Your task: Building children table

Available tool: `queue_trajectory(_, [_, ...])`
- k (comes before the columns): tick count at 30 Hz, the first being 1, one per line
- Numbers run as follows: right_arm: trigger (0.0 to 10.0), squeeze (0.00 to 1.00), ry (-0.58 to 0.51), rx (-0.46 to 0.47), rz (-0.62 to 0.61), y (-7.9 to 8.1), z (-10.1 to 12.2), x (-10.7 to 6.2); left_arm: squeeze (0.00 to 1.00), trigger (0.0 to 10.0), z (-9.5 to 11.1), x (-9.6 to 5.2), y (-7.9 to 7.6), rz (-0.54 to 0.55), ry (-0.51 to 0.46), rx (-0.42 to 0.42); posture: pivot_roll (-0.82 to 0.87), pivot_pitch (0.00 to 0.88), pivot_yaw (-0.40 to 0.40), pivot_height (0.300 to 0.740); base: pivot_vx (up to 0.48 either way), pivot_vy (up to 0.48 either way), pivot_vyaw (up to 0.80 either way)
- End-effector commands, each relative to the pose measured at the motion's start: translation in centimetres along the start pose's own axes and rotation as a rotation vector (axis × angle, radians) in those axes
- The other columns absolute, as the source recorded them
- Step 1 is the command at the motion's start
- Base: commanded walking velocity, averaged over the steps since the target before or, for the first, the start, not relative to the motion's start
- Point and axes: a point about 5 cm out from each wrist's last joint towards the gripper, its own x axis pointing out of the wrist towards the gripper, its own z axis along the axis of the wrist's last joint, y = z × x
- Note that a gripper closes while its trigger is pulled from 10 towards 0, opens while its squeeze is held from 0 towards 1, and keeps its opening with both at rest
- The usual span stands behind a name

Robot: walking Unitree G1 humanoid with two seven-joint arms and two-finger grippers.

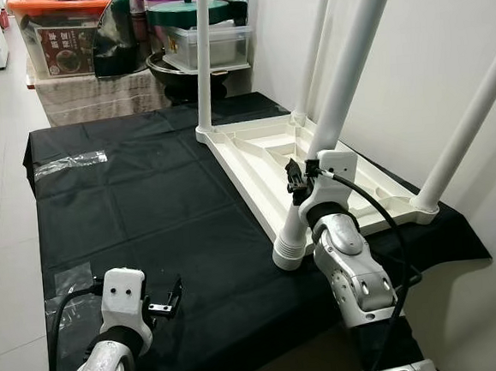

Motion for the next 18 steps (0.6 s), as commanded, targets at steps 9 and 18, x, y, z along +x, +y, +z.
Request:
queue_trajectory(9, [10.0,0.0,0.239,-0.082,0.016,-1.11,-4.01,-0.81,0.0,10.0,-0.05,0.19,0.02,-0.011,0.002,0.011,0.08,0.0,-0.086,0.74,0.0,0.0,0.0])
queue_trajectory(18, [10.0,0.0,0.249,-0.076,0.028,-1.07,-3.39,-0.8,0.0,10.0,-0.22,0.14,0.01,-0.008,0.005,0.008,0.08,0.0,-0.093,0.74,0.0,0.0,0.0])
